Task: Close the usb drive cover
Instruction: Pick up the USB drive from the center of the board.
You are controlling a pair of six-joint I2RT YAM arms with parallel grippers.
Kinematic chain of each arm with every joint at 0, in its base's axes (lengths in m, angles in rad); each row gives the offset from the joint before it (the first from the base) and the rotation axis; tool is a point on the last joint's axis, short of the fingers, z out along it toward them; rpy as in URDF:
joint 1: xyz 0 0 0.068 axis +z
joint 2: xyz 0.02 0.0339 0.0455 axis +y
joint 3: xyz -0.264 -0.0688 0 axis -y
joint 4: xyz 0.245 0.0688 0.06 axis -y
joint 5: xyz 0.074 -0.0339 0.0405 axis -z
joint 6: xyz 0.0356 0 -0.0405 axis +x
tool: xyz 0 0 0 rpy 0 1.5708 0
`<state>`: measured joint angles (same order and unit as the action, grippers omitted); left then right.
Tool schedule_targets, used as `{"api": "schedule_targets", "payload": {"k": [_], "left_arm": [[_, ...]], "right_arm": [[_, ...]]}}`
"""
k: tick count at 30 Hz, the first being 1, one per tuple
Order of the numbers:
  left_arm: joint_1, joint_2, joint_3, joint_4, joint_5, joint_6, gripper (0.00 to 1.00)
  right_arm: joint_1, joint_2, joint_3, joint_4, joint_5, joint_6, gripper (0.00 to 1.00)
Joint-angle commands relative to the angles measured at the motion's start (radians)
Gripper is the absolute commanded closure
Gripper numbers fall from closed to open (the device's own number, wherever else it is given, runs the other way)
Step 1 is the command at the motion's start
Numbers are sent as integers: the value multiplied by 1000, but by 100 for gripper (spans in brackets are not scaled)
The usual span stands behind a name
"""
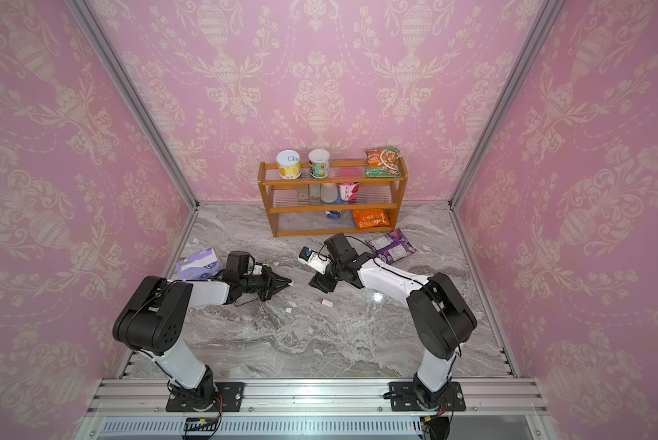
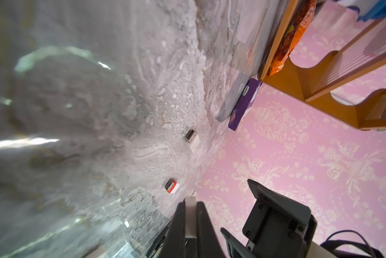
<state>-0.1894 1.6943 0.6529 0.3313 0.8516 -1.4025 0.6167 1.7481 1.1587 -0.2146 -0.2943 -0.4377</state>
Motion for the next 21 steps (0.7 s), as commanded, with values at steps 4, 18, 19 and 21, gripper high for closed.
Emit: {"api": "schedule_targets", "payload": {"k": [4, 18, 19, 21], "left_arm": [[28, -107, 36, -187, -66, -190, 100], [44, -64, 177, -618, -43, -224, 100], [49, -62, 167, -599, -47, -234, 100], [58, -55, 160, -584, -47, -230, 100]], "right_arm": [[-18, 90, 100, -67, 55, -59, 38], [-21, 277, 332, -296, 23, -136, 43], [-21, 287, 344, -314, 21, -141, 43], [-22, 300, 357, -333, 28, -146, 44]]}}
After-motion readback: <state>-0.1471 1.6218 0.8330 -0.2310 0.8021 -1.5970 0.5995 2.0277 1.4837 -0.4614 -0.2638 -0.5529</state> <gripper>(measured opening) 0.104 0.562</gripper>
